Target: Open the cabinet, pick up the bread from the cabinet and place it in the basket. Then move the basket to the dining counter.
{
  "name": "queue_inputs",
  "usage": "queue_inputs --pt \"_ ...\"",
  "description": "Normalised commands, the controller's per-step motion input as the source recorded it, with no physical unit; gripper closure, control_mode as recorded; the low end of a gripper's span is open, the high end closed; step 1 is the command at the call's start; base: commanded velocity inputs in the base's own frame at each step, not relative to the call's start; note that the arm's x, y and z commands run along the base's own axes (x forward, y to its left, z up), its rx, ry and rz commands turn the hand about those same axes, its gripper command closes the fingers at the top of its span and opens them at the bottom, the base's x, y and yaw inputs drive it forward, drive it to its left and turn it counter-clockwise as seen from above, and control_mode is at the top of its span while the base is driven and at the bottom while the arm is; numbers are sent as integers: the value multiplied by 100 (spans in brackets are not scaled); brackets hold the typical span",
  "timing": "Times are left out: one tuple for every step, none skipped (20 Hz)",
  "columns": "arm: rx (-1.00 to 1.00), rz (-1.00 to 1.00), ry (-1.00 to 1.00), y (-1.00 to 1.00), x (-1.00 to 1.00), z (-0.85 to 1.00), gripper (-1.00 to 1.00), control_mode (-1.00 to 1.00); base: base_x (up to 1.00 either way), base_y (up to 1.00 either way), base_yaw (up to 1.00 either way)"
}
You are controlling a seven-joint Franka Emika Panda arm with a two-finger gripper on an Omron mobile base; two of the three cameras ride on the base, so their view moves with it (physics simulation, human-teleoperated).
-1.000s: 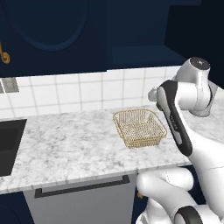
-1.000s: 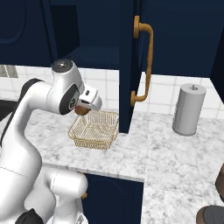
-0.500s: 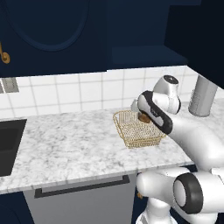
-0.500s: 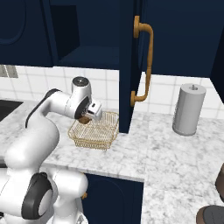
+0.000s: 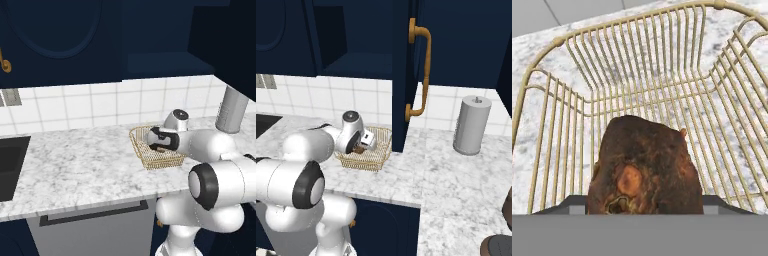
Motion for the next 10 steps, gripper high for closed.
queue_inputs --pt "-14 0 0 -6 67 -53 100 -100 0 0 0" --pt "-11 0 0 0 64 -61 100 -100 0 0 0" --pt "-9 0 0 0 70 -42 100 -100 0 0 0" --pt "-9 0 0 0 54 -35 100 -100 0 0 0" --pt "-8 0 0 -17 46 -15 100 -100 0 0 0" --pt "-6 0 0 -16 38 -15 100 -100 0 0 0" --pt "-5 0 0 -13 32 -24 100 -100 0 0 0" --pt "-3 0 0 -17 27 -34 100 -100 0 0 0" --pt "-1 0 0 -14 33 -44 100 -100 0 0 0" --pt "0 0 0 -14 34 -40 100 -100 0 0 0"
